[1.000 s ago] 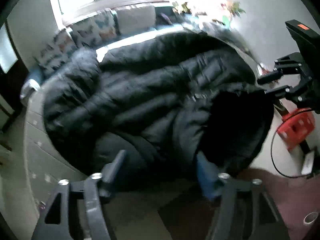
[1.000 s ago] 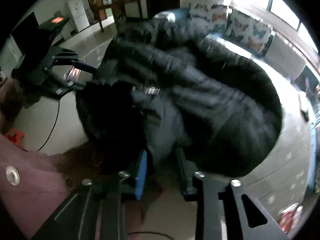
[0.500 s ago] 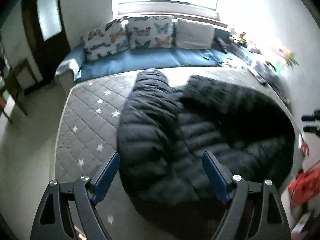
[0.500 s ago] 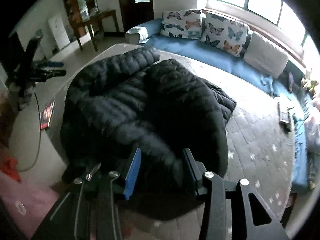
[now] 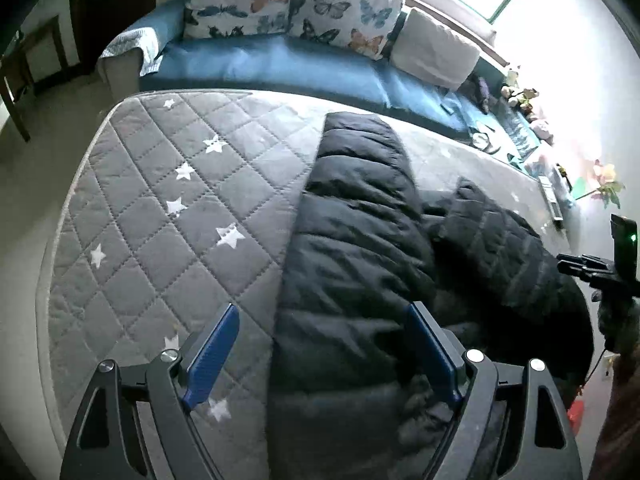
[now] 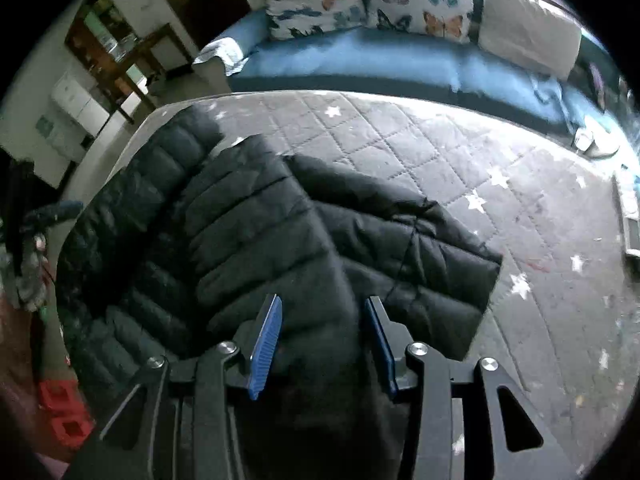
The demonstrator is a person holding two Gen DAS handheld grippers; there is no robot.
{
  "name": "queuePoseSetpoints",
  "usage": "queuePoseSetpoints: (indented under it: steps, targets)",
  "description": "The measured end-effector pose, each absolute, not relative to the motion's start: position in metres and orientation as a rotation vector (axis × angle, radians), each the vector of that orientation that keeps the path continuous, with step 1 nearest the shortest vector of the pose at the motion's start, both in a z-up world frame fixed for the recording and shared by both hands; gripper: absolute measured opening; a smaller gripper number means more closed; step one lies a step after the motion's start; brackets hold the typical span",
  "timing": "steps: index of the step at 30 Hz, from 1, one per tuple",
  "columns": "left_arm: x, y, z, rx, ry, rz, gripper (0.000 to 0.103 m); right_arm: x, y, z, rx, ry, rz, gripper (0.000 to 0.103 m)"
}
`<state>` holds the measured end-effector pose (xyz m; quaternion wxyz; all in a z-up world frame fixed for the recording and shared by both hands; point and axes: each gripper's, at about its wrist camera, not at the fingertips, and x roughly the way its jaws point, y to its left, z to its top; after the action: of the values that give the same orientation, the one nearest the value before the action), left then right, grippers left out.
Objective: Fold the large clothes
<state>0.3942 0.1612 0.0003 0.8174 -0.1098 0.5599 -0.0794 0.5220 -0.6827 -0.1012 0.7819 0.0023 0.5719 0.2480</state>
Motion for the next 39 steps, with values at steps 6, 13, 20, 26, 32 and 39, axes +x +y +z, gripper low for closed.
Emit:
queuePoseSetpoints:
  steps: [6, 13, 20, 26, 32, 39]
  targets:
    - [0.416, 0.166, -0.031, -0.333, 1.253, -0.19, 0.09, 0.547, -0.681, -0.122, 0.147, 1.328, 0.635, 0.047]
    - [0.424, 0.153, -0.046, -0.4, 1.244, -0.216, 0.073, 0.531, -0.638, -0.123, -0.032, 1.316, 0.666, 0.044]
    - [0.394, 0.13, -0.009, -0.261, 1.099, -0.158, 0.012, 0.493, -0.653, -0.064, -0.169, 1.112, 0.514, 0.011]
    - [0.342, 0.184, 0.046, -0.176, 0.927, 0.098, 0.011, 0.459, -0.775, 0.008, -0.127, 0.87, 0.135, 0.009]
    - [0.307, 0.264, 0.009, -0.333, 1.15, 0.256, 0.016, 0.423, -0.884, -0.013, 0.033, 0.923, -0.067, 0.011]
    - [0.287, 0.309, 0.008, -0.542, 1.227, 0.254, 0.017, 0.418, -0.799, -0.03, -0.035, 0.994, 0.181, 0.014]
